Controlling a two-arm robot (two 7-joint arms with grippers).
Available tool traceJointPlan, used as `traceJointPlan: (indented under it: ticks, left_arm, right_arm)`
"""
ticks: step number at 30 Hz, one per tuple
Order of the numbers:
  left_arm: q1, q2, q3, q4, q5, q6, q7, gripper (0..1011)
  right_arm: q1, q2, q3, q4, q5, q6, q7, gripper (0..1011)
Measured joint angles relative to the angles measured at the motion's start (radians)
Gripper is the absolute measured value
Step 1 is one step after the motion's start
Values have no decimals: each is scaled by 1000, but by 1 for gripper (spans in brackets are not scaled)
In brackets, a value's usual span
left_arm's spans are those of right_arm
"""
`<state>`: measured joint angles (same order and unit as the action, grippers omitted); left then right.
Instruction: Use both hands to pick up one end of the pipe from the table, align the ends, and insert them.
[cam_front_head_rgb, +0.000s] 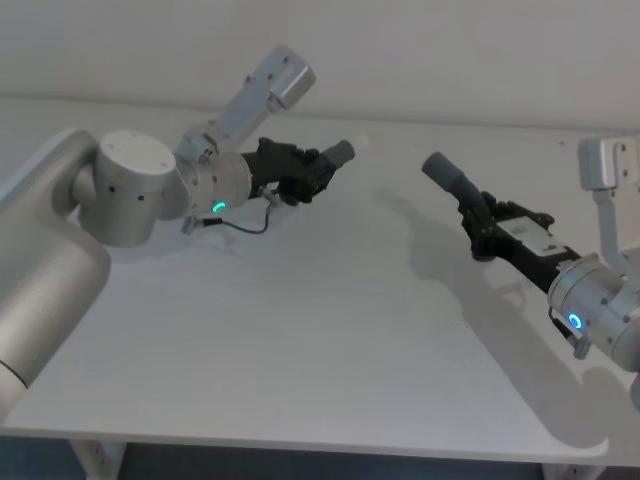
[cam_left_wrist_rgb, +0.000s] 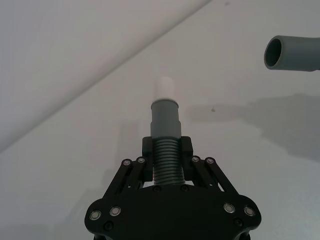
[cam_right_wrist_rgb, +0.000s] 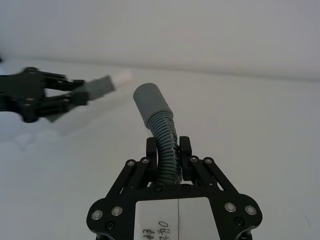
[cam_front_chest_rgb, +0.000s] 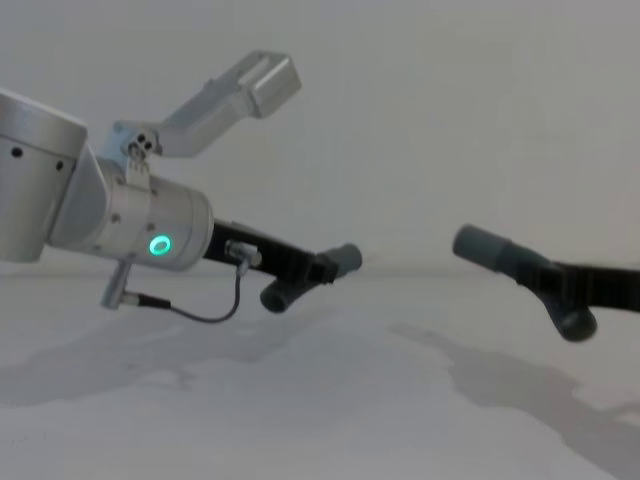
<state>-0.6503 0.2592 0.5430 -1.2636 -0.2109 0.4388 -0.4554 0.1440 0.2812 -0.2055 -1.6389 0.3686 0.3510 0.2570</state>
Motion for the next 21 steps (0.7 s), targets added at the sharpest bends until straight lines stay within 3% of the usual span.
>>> traceJointPlan:
  ticks: [10,21]
  left_arm:
    - [-44,36,12,5,-15,-69,-106,313]
    - [-82,90,27,12,-46,-156,-248,313]
  right_arm:
    - [7,34,0,-27,62,-53,120,256]
    - [18,108,0,-42,138,-60,282,256]
